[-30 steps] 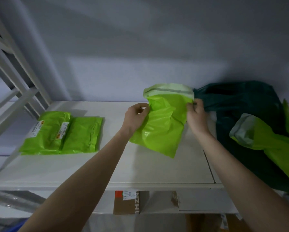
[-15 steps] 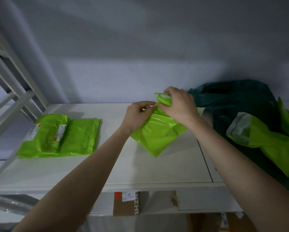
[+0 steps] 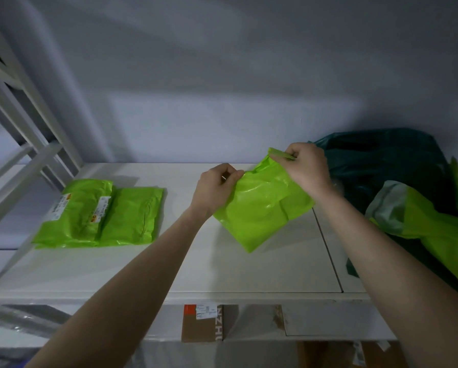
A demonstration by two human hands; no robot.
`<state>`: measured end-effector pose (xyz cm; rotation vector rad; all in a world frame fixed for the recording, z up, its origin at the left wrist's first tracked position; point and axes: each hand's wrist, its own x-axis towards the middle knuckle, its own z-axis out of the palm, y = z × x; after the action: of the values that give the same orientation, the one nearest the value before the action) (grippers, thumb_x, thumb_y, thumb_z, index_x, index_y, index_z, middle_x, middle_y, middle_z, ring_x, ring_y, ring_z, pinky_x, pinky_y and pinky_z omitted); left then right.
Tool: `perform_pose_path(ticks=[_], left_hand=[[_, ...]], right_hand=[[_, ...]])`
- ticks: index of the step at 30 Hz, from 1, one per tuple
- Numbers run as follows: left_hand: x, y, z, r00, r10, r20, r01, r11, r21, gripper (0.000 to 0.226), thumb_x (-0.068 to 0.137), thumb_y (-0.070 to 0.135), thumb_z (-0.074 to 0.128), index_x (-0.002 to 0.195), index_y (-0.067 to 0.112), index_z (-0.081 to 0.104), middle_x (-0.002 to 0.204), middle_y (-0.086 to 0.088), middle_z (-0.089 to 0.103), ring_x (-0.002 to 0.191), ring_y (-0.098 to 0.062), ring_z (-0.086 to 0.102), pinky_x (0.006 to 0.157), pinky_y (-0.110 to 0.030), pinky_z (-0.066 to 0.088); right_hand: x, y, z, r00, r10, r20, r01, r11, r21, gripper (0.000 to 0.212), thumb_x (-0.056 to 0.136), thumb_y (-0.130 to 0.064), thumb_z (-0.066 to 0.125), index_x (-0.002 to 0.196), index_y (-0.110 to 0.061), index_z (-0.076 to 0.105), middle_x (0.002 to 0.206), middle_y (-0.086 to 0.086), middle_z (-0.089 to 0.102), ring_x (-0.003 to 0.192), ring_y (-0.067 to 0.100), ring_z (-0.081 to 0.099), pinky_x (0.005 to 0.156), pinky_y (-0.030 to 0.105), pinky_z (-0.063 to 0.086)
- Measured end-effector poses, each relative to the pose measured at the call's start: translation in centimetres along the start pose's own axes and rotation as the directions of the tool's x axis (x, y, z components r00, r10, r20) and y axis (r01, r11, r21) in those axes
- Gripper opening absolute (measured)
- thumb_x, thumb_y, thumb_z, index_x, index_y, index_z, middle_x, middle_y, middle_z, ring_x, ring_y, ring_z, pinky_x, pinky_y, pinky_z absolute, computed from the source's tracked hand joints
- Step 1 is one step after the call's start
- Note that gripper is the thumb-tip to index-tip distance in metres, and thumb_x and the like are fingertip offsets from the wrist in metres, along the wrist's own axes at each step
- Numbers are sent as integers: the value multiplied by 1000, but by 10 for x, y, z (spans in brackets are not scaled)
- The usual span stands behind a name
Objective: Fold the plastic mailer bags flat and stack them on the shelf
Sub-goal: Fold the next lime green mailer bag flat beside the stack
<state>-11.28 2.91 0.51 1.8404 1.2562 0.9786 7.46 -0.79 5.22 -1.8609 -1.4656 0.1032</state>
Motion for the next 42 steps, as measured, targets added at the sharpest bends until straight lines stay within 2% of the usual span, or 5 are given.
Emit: perform_pose_path(ticks=[7, 17, 24, 28, 42], left_hand=[[4, 0, -1, 999, 8, -33, -7, 1000, 14, 20, 91, 32, 58, 77, 19, 57, 63, 13, 52, 56, -7, 45, 59, -23, 36], [6, -7, -2, 996, 87, 13, -87, 996, 0, 11, 93, 21, 54, 85, 19, 61, 67, 8, 52, 63, -10, 45, 62, -18, 35], [6, -4, -1, 995, 100, 13, -100, 995, 5, 13, 94, 21, 54, 82, 23, 57, 72, 5, 57, 67, -11, 49, 64, -18, 37], [6, -3, -4, 997, 72, -14, -72, 997, 30, 14, 94, 26, 53, 81, 22, 55, 69, 14, 55, 62, -8, 49, 58, -15, 35], [2, 4, -4, 988, 35, 148, -45, 997, 69, 19, 82, 48, 63, 83, 31, 69, 79, 7, 68, 78, -13, 61, 79, -34, 51]], right_hand=[[5, 7, -6, 986, 153, 61, -159, 980, 116, 50, 78, -49, 68, 63, -2, 59, 56, 4, 47, 59, 17, 49, 55, 29, 32], [7, 2, -12, 980, -98, 172, -1, 866, 500, 10, 86, -16, 66, 96, -15, 69, 91, -3, 68, 76, -9, 59, 77, 10, 44], [13, 1, -12, 999, -12, 46, -5, 933, 359, 15, 87, -19, 65, 77, -8, 68, 75, 0, 64, 63, -4, 55, 60, 9, 39], [12, 4, -11, 999, 14, -30, -5, 965, 263, 23, 90, -17, 59, 83, 3, 67, 84, 11, 67, 79, 15, 56, 65, 22, 36], [11, -2, -5, 999, -18, -45, 31, 947, 321, 18, 87, -19, 63, 82, -3, 70, 84, 8, 70, 81, 16, 62, 72, 24, 43]])
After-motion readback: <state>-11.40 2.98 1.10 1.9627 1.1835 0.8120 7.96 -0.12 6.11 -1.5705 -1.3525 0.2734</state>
